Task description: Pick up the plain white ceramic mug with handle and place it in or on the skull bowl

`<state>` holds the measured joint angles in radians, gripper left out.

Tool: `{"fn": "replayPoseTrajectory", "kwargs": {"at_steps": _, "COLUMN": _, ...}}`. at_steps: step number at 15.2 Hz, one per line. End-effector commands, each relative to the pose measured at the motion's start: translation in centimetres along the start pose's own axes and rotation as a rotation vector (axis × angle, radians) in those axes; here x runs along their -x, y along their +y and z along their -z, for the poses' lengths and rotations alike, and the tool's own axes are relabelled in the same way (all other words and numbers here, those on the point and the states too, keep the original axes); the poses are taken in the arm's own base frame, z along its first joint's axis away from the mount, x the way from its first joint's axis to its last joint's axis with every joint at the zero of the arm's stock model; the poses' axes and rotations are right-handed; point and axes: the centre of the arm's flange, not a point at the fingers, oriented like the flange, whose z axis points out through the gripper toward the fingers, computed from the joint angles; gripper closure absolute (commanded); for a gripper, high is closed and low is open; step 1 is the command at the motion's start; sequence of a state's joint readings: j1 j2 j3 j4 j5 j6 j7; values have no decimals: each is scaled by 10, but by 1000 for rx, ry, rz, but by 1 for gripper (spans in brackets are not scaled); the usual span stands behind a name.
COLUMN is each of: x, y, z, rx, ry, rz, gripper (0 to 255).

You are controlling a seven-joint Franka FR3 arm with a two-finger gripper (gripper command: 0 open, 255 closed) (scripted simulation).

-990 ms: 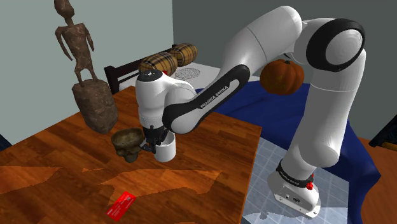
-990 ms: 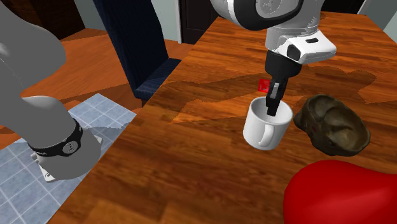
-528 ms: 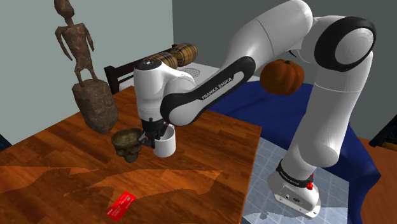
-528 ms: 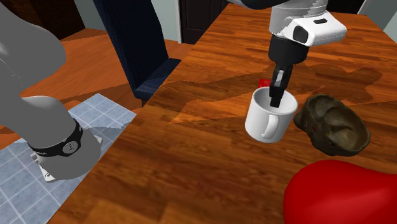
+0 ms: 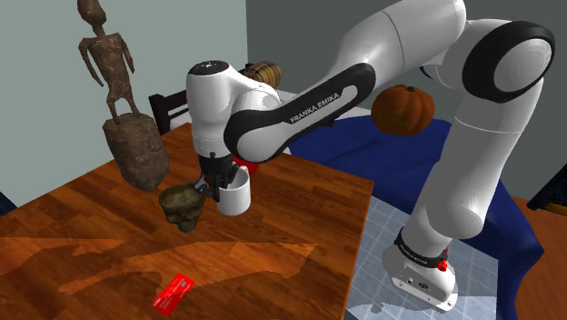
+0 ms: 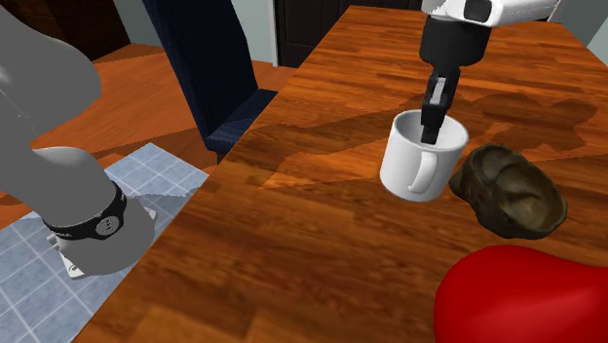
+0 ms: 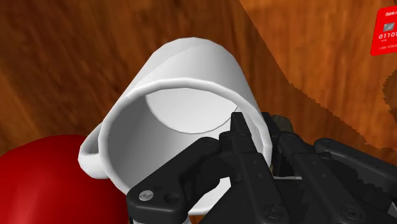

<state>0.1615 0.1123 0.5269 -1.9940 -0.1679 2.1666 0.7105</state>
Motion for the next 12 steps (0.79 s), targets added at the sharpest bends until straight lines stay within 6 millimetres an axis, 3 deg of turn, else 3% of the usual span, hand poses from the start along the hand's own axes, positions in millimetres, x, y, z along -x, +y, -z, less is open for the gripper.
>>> {"fn": "replayPoseTrajectory", "kwargs": {"at_steps": 1, "x": -2, "y": 1, "z": 10, "rx": 0, "ry": 0, "rz": 0, "gripper": 255}}
{"fn": "replayPoseTrajectory", "kwargs": {"at_steps": 12, "x": -9, "y": 2, "z": 68, "rx": 0, "ry": 0, "rz": 0, "gripper": 255}}
